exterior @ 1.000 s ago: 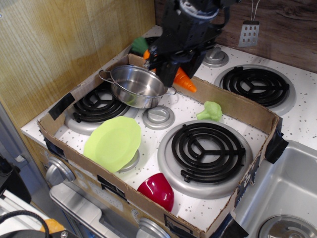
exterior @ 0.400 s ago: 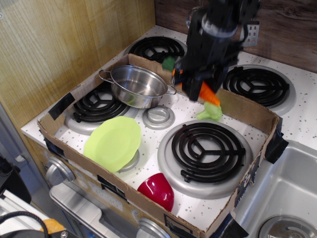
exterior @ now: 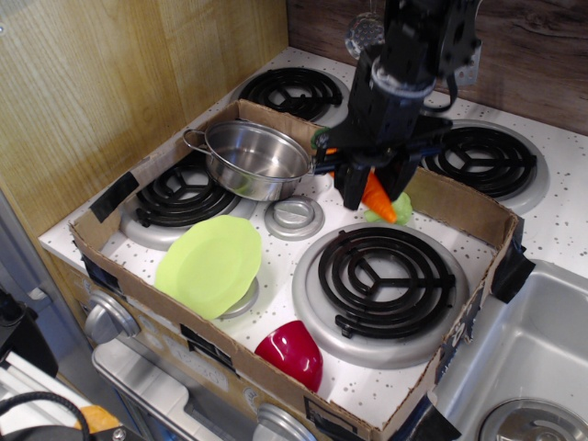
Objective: Take carrot off plate
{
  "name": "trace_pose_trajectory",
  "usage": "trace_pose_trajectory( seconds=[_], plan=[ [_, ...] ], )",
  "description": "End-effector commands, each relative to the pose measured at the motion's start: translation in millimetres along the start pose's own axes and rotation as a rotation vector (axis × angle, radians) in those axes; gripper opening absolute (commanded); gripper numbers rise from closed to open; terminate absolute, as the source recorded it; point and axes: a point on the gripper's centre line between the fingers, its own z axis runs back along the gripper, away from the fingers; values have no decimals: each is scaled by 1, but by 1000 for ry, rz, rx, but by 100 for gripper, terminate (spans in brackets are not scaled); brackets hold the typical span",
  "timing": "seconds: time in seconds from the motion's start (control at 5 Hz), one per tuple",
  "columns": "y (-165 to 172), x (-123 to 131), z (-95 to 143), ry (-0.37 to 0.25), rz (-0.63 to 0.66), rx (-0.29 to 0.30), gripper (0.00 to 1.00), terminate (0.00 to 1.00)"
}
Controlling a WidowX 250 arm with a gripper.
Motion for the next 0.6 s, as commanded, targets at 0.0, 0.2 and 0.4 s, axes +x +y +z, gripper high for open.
trace_pose_trajectory(
  seconds=[0.0,0.2,0.4],
  plan=[
    [7,-25,3,-69,-100,-71,0,0],
    [12,-27,-10,33,-94,-121,0,0],
    [16,-21,-11,60,-142,-138,100,100]
  ],
)
